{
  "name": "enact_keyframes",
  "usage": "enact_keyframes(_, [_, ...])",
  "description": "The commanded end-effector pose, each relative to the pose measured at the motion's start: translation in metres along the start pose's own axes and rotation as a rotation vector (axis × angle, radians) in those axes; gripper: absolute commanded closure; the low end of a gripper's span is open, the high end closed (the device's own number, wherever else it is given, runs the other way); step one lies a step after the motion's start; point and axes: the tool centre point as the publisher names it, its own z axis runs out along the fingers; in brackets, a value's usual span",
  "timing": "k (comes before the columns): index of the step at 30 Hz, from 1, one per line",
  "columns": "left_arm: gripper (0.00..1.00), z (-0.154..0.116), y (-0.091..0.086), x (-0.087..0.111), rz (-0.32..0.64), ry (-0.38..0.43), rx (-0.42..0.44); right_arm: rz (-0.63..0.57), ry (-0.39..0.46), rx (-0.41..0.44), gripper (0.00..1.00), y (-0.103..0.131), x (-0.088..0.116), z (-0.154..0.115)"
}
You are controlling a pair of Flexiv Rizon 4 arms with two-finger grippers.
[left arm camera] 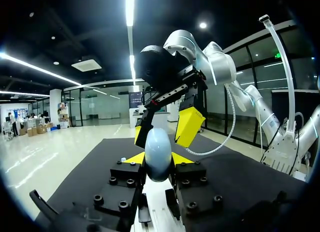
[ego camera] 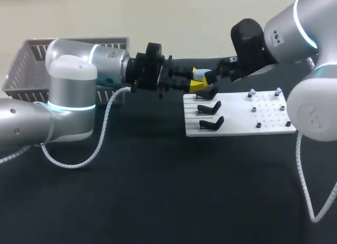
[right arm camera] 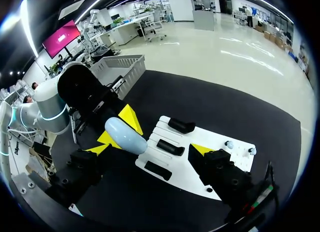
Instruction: Pick up each earbud case from the left stands, insert the matching earbuds, close the lid, and place the case in the box.
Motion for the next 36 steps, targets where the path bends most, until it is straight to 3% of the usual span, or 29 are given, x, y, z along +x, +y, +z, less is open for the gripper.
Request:
enact_keyframes(1, [1.00, 0.000, 0.000, 0.001, 0.003, -0.003, -0.001, 0.010, -0.003, 0.007, 0.00, -0.003, -0.001, 0.004])
enact_keyframes(18, [1.00, 0.000, 0.000, 0.001, 0.003, -0.003, -0.001, 0.026, -0.067, -0.007, 0.00, -0.005, -0.012, -0.012])
enact_keyframes(26, [1.00, 0.000, 0.000, 0.001, 0.003, -0.003, -0.001, -0.071, -0.133, 0.178, 0.00, -0.016, -0.012, -0.038])
enact_keyframes(36, [1.00, 0.000, 0.000, 0.001, 0.003, -0.003, -0.001, -0.072, -0.079, 0.359, 0.00, -0.051, 0.000, -0.067])
